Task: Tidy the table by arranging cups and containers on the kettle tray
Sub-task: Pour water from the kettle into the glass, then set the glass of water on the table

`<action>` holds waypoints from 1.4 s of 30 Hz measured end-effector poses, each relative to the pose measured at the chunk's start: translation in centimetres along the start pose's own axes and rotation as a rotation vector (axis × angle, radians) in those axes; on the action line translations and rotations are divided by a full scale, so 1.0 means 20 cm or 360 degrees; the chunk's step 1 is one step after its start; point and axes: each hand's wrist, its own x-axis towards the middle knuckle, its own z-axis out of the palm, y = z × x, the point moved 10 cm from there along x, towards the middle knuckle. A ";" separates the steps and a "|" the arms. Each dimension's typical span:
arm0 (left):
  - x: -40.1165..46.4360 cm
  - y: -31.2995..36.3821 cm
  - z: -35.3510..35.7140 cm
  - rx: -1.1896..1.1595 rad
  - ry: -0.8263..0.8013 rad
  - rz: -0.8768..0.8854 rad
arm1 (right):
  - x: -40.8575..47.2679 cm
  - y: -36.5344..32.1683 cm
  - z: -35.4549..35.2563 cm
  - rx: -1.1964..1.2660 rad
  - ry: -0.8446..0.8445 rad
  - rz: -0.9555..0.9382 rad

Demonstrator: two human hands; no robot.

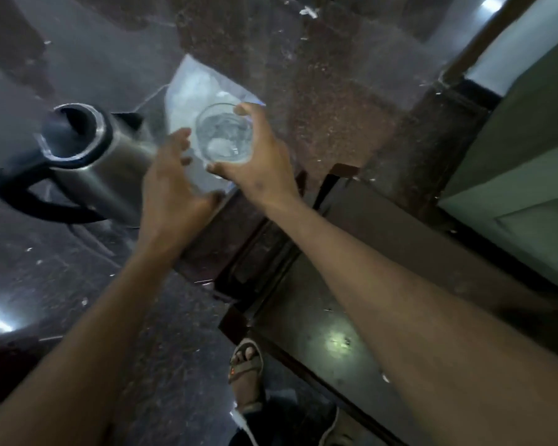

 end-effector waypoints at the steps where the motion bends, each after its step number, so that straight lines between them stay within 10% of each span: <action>1: 0.01 0.06 0.04 -0.0041 -0.0045 0.0047 | -0.03 0.00 -0.07 0.0068 0.0052 0.0000; 25: -0.87 1.03 2.12 0.0193 -0.1240 0.0484 | -1.20 1.48 -1.68 -0.0230 0.0213 0.0755; 42: -1.11 1.07 2.54 0.0210 -0.1437 0.0620 | -1.48 1.82 -1.79 -0.0466 0.0394 0.0889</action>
